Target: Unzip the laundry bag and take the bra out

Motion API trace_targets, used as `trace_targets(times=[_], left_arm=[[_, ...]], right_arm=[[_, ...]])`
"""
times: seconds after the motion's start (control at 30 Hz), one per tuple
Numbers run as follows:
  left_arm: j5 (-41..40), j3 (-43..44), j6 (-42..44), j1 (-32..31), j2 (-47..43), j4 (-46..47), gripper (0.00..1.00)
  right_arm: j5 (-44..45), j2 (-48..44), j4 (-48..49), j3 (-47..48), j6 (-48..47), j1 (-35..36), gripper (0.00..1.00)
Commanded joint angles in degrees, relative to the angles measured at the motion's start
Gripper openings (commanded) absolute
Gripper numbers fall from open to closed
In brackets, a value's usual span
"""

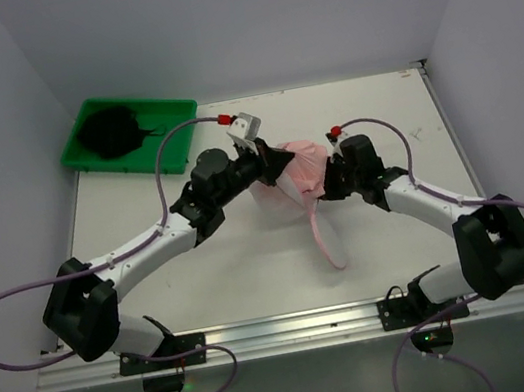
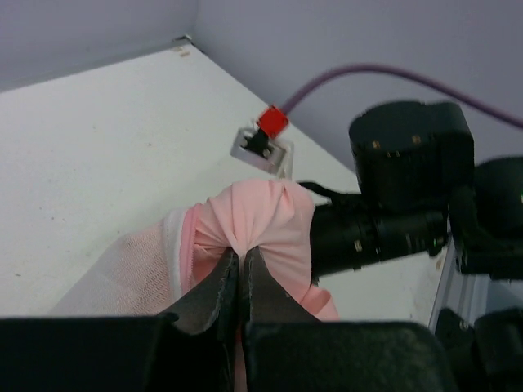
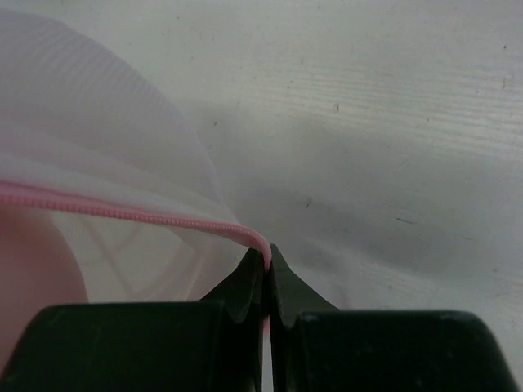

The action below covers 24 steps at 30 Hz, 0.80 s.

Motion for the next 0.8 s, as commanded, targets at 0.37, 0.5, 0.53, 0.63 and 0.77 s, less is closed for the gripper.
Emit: trace_targets(times=[0.37,0.5,0.53,0.63,0.77], left_arm=[[-29.2,-2.1,-22.8,3.5,-5.4,17.7,0.00],[-25.1,-0.1,-23.8,8.7,-8.6,12.3,0.00],[-24.2,0.3,-23.8,9.1,-10.2,12.0,0.00],[-19.5,1.2,-23.3,9.9,-12.7,13.8,0.00],[-19.1,2.0,-22.3,10.0,-14.6,14.5,0.00]], right_arm=[[5.7,-5.9,-4.9,-3.6,1.1,1.0,0.00],[9.6,-5.4,-6.7,-3.3,1.2,1.0,0.00],[10.1,-5.0,-7.1,-3.1,1.6,0.9,0.00],[10.7,-3.4,-7.9,-2.6,2.3,1.0,0.00],[10.5,-3.2,-8.1,-1.9,2.8,0.9,0.00]])
